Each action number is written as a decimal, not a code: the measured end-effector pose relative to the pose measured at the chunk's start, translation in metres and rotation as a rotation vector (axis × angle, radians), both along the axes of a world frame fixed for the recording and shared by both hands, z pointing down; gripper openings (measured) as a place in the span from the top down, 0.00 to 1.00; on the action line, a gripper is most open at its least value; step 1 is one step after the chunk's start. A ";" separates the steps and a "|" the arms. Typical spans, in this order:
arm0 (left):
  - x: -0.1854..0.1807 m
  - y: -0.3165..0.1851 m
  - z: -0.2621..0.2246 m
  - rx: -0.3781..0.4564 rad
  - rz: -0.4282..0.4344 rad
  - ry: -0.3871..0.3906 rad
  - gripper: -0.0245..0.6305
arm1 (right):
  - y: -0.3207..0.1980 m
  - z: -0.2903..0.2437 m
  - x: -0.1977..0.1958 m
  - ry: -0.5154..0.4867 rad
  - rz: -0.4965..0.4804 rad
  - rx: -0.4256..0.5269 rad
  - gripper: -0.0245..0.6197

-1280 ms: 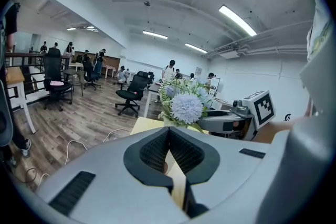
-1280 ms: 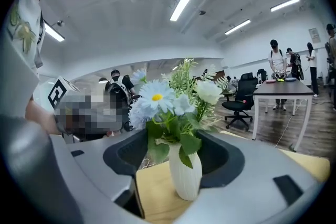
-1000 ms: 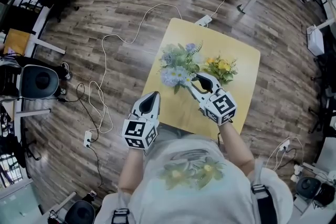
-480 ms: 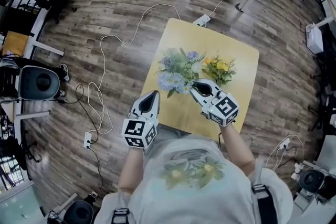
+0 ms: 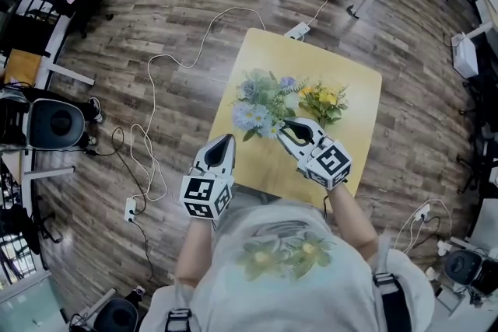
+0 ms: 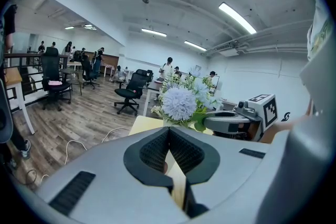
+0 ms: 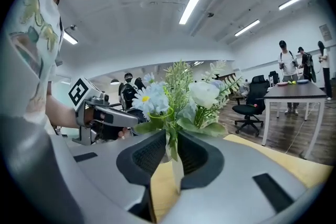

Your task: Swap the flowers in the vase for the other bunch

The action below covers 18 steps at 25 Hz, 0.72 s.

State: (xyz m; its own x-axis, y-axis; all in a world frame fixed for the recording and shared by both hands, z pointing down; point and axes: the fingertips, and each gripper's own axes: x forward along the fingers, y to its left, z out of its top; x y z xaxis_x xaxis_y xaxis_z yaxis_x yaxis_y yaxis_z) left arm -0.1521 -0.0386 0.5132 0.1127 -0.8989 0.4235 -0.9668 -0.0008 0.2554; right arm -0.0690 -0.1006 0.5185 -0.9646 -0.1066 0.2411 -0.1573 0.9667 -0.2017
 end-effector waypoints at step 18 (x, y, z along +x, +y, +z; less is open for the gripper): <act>0.002 0.002 -0.014 0.019 0.011 -0.009 0.94 | -0.046 -0.075 0.019 -0.099 0.213 0.088 0.58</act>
